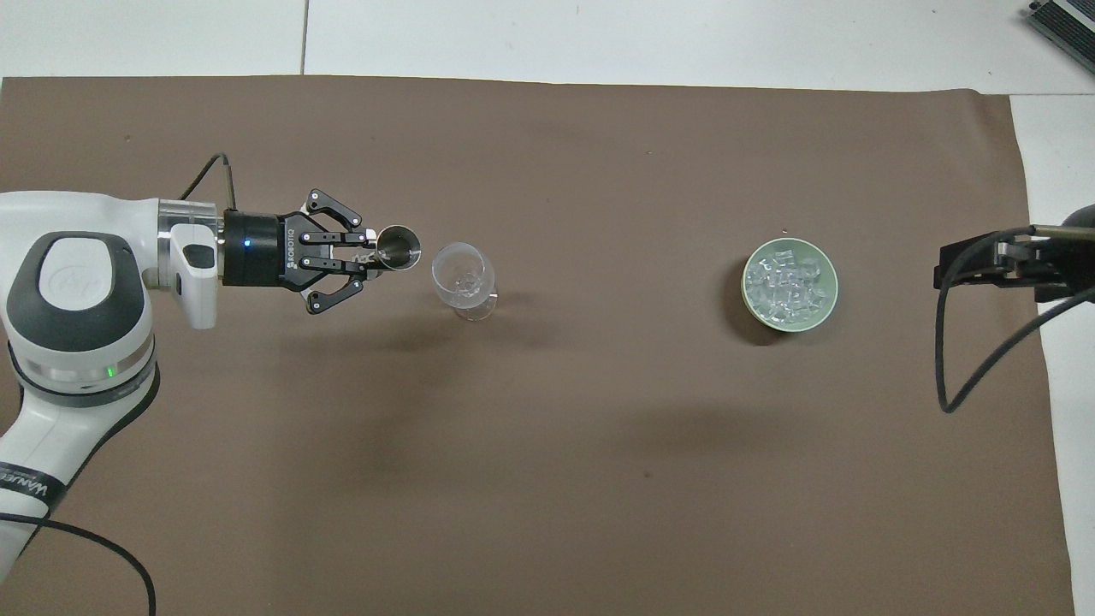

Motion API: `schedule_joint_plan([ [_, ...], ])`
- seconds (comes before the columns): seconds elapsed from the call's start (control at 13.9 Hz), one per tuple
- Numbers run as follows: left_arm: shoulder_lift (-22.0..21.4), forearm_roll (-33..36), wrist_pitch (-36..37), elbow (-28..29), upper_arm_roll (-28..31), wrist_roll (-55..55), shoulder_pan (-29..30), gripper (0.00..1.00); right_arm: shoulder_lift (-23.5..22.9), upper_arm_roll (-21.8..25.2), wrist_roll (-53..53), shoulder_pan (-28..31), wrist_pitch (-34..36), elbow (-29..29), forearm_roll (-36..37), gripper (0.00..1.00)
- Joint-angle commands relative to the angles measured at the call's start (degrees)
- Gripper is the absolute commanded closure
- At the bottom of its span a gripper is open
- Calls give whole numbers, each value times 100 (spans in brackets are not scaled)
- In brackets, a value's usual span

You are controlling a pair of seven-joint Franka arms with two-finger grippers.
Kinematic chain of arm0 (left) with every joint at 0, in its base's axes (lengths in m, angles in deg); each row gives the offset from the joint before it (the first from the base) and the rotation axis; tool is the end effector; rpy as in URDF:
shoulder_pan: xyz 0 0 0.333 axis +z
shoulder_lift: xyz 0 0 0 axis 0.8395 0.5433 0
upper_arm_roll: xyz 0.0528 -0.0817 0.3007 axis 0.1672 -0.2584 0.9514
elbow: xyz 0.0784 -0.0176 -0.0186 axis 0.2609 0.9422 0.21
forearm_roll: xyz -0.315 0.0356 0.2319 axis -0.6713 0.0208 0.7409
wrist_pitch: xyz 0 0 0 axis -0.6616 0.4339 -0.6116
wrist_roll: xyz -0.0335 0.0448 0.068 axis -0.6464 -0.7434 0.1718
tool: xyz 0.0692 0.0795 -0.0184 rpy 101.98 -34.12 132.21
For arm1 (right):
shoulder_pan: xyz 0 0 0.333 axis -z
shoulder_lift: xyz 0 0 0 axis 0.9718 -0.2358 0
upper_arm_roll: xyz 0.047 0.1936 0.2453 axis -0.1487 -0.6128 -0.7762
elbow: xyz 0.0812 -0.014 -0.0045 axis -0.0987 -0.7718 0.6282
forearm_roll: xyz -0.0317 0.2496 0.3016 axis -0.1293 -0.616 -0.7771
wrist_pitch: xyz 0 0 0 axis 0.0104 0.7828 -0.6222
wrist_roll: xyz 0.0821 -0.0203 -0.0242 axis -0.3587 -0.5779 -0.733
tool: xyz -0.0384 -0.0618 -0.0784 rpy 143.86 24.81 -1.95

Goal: Pour wine and add ice with both arms
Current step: 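Move the held silver cup over the clear wine glass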

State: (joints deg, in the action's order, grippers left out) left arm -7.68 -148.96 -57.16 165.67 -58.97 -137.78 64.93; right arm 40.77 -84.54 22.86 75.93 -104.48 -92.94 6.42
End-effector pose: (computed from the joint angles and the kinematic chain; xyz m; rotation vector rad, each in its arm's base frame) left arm 0.5854 -0.1333 0.4156 1.5309 -1.6767 0.9987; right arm 0.5467 -0.0033 0.6271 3.1111 -0.2361 0.0231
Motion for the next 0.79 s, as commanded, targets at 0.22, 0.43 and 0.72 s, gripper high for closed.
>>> schedule_joint_plan([
  [0.22,-207,204,-167,113,82,353,-142,100,-1,1,-70,35,-60,-21,-87,0],
  [0.43,-260,397,-290,113,82,792,-195,100,-1,-8,-70,35,-60,-21,-87,0],
  [0.72,-277,555,-492,104,91,1083,-379,100,-1,1,-70,35,-60,-21,-87,0],
])
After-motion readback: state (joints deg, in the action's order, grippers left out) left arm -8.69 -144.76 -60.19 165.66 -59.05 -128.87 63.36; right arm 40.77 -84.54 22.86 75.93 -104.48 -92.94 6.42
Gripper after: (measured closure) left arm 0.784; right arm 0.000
